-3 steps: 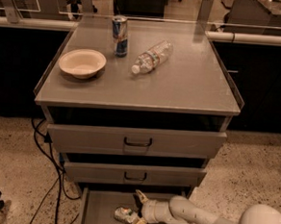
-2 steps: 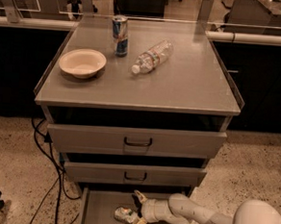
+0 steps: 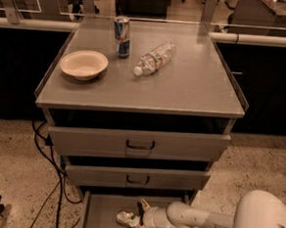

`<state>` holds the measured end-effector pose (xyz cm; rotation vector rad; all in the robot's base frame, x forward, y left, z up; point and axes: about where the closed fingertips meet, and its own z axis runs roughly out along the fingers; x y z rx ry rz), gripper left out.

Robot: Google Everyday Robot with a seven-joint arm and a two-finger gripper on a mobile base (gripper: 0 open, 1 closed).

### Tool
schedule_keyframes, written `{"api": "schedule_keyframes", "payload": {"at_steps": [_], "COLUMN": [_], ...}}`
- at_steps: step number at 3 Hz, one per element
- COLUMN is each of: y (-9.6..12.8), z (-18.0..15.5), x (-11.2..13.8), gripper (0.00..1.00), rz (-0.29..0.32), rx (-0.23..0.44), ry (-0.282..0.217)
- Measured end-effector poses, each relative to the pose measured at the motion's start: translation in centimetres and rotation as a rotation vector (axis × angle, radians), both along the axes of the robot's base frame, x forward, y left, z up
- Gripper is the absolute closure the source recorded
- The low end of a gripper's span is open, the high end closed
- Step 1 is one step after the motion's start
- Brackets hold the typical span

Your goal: Pick 7up can from bottom drawer and place on counter

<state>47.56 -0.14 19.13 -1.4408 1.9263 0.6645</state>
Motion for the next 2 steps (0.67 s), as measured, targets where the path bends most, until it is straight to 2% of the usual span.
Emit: {"api": "schedule_keyframes", "payload": {"at_steps": [2], "y": [1.06], "z": [-1.51], "x": [0.82], "gripper": [0.00], "rz": [0.037], "rx": [-0.014], "ry": [-0.003]}}
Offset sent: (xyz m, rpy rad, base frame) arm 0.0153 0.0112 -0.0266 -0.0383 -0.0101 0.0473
